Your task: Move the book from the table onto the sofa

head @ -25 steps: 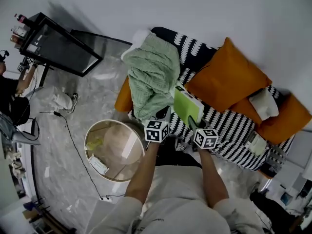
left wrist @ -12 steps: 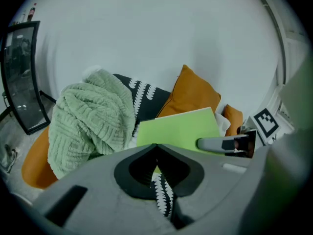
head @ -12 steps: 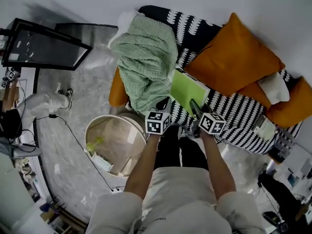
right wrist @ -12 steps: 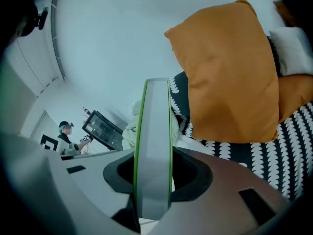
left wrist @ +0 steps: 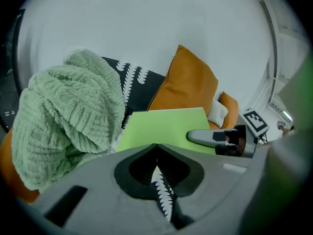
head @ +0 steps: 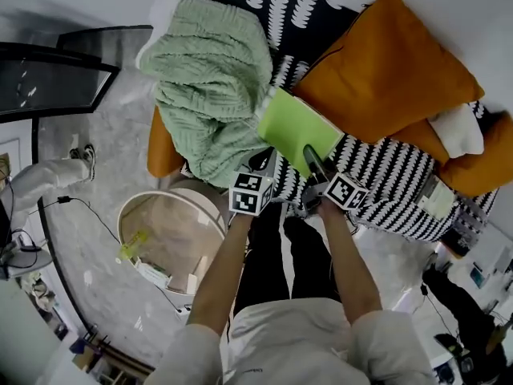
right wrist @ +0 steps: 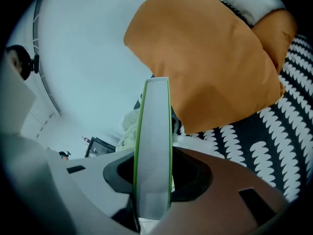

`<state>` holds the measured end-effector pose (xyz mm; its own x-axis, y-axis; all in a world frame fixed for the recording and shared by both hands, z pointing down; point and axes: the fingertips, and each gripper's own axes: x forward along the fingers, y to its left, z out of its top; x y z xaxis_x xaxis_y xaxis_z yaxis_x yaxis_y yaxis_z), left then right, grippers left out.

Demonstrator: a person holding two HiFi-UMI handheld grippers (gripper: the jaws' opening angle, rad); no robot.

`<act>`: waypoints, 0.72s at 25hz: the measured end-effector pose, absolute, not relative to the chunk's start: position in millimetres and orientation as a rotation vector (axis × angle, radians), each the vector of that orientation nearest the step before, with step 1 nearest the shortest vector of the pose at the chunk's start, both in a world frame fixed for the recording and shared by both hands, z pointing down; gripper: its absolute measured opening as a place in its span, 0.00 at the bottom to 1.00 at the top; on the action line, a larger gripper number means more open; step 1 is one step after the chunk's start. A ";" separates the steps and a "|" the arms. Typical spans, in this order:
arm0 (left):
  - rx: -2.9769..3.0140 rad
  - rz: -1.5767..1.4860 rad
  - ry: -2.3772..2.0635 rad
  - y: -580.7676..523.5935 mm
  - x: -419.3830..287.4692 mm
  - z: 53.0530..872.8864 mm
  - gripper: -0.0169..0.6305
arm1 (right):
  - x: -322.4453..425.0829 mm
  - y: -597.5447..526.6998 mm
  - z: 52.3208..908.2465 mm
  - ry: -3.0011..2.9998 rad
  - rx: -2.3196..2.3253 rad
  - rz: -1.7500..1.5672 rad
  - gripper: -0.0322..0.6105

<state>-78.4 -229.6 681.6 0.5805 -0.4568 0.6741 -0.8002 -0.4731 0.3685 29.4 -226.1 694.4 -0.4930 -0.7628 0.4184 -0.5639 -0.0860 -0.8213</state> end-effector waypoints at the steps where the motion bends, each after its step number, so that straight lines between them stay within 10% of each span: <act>1: 2.145 0.664 -0.985 -231.3 -76.3 687.9 0.04 | 29.6 -227.3 700.3 1.977 -1.455 -1.622 0.26; 18: 2.219 0.733 -0.936 -240.3 -30.4 789.0 0.04 | 15.8 -232.7 787.4 1.889 -1.166 -1.609 0.26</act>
